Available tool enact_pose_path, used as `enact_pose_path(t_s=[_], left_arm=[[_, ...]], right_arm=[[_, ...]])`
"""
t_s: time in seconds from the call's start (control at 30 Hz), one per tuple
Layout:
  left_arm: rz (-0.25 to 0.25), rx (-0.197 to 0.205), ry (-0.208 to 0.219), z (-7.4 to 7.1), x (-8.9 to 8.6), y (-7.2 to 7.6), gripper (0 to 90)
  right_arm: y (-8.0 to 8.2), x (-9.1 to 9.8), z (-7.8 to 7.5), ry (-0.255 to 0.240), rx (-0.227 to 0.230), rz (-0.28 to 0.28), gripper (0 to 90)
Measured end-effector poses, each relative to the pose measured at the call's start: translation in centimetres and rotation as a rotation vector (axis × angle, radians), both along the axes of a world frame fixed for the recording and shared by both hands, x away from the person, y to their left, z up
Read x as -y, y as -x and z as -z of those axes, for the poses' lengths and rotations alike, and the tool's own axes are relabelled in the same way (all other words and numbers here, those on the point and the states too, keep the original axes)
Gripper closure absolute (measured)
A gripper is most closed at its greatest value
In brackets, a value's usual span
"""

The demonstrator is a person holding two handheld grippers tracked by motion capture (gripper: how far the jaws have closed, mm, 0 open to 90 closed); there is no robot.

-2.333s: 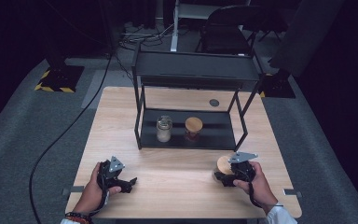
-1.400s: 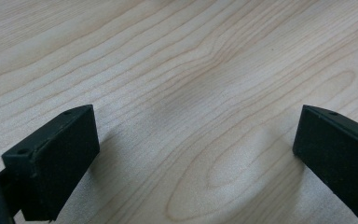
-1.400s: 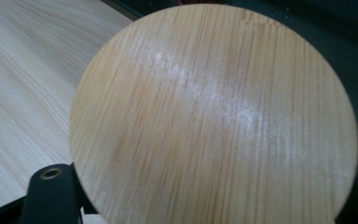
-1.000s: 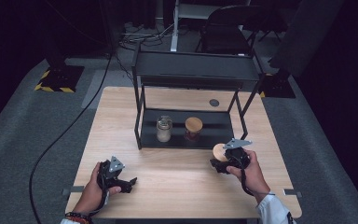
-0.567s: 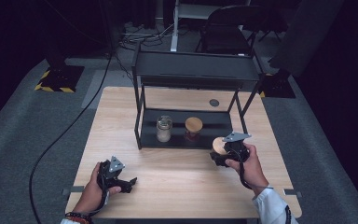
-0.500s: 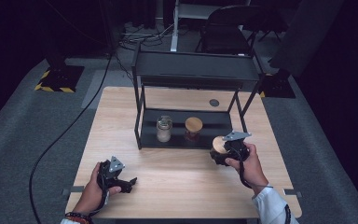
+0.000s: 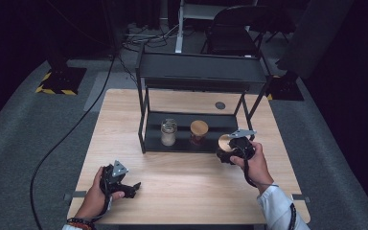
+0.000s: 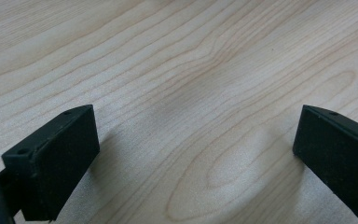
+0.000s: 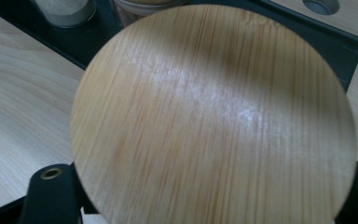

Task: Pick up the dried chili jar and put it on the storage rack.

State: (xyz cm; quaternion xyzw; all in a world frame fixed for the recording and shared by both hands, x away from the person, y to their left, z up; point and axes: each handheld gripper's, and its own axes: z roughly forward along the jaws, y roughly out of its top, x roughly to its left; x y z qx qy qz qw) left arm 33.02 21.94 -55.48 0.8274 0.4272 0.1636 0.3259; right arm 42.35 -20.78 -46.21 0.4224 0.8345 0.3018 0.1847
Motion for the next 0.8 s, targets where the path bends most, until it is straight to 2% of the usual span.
enact_pose_path(t_s=[0.8], left_arm=[[0.001, 0.0, 0.0, 0.0, 0.0, 0.0, 0.0]], right_arm=[[-2.8, -0.6, -0.1, 0.029, -0.002, 0.049, 24.8]])
